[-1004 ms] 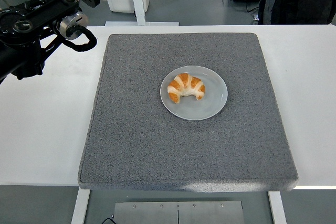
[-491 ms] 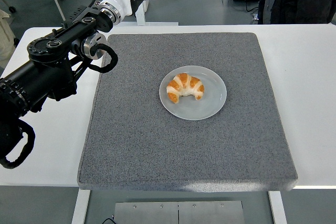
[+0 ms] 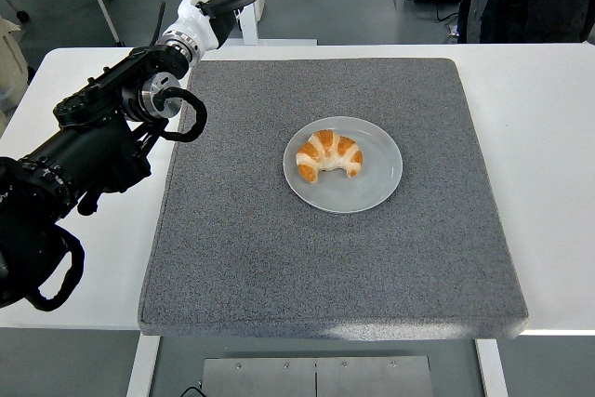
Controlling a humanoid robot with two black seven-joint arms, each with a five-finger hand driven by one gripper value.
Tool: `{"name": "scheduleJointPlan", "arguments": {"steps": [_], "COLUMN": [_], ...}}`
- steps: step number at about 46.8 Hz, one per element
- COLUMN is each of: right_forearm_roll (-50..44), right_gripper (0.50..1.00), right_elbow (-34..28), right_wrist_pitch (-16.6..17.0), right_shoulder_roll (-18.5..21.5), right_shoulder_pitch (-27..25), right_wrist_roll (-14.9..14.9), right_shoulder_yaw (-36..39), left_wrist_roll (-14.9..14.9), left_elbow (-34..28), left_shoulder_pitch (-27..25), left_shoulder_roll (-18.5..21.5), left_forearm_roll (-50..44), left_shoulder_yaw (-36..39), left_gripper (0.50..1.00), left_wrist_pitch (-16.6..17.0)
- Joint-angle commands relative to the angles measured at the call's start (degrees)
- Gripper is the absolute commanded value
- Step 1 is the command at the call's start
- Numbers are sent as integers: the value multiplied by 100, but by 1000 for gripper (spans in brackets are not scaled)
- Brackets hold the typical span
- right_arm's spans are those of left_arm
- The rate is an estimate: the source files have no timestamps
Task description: Place the bread on the plate
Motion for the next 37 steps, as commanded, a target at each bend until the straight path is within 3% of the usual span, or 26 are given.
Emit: {"name": "scheduleJointPlan", "arguments": {"steps": [1,9,37], "right_forearm_roll": [3,-6,-6], "right_gripper": [1000,1000,1000], "right_elbow": [-3,-3,49], "right_wrist_pitch": [-1,-1,25], "right_shoulder_roll": [0,0,0], "right_shoulder_pitch": [4,4,4], "right_wrist_roll": [0,0,0], "right_shoulder_yaw": [0,0,0], "left_wrist_roll": [3,12,-15], "left_elbow": [3,12,21], "left_shoulder_pitch": [100,337,575], "left_shoulder_roll": [0,0,0], "left_forearm_roll": [-71,-80,-71], "left_shoulder_yaw": [-69,-403,-456], "left_gripper": [996,996,996], "left_wrist_pitch": [-61,-290,-483]}}
